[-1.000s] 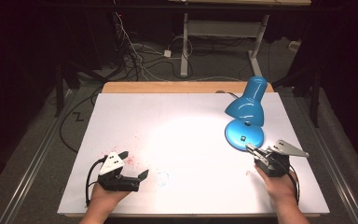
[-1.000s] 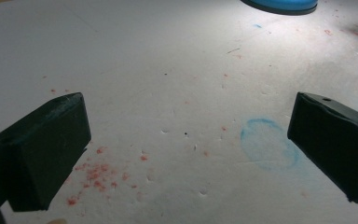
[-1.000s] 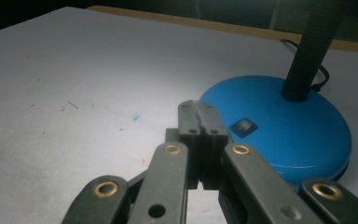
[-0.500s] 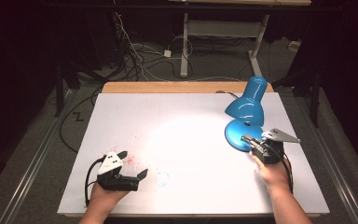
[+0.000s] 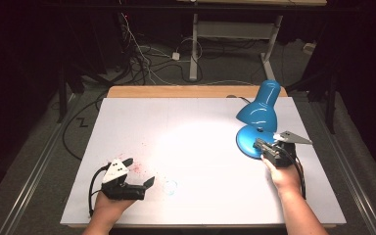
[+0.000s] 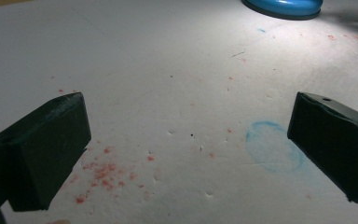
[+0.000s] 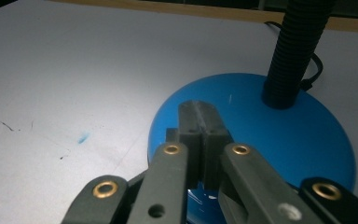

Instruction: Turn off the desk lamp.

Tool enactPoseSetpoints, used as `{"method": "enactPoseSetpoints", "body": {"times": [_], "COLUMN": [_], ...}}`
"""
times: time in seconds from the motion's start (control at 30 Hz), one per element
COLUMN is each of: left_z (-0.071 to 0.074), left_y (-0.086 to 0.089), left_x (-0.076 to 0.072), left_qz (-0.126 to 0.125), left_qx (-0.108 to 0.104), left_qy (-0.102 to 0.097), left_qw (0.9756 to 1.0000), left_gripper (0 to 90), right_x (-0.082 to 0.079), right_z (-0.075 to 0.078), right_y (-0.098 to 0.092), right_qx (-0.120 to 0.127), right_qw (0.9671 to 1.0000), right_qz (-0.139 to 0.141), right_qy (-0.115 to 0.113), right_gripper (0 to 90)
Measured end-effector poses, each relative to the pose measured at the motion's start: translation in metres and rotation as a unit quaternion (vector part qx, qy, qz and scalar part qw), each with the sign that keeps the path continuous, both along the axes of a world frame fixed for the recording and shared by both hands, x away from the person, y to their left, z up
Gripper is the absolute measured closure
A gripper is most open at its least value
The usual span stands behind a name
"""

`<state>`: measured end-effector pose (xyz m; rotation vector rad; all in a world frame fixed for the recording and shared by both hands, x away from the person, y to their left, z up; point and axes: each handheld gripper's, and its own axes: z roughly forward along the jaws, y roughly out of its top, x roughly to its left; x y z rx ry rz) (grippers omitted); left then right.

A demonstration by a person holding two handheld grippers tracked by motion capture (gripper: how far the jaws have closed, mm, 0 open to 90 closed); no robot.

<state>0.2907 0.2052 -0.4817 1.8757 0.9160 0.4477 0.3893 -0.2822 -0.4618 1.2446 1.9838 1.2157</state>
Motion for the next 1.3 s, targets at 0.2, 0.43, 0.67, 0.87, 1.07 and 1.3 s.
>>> {"method": "enactPoseSetpoints", "body": {"times": [0.2,0.43,0.67,0.87,1.07,1.3], "left_z": [0.000,-0.001,-0.002,-0.002,-0.001,-0.003], "left_y": [0.000,0.000,0.000,0.000,0.000,0.000], "left_x": [0.000,0.001,0.002,0.001,0.001,0.002], "left_qz": [0.001,0.002,0.000,-0.001,0.000,0.000], "left_qx": [0.000,-0.001,-0.001,-0.002,-0.004,-0.002], "left_qy": [0.000,0.002,0.005,0.006,0.004,0.007], "left_qw": [1.0000,1.0000,1.0000,1.0000,1.0000,1.0000], "left_gripper": [0.0,0.0,0.0,0.0,0.0,0.0], "right_x": [0.006,0.010,0.012,0.013,0.013,0.012], "right_z": [-0.004,-0.009,-0.013,-0.013,-0.014,-0.015], "right_y": [-0.002,-0.003,-0.004,-0.005,-0.005,-0.005], "right_qx": [0.002,0.004,0.006,0.010,0.012,0.014], "right_qw": [0.9999,0.9997,0.9993,0.9993,0.9994,0.9993], "right_qz": [-0.006,-0.009,-0.010,-0.005,-0.005,-0.001], "right_qy": [0.011,0.024,0.035,0.035,0.032,0.034], "right_gripper": [90.0,90.0,90.0,90.0,90.0,90.0]}}
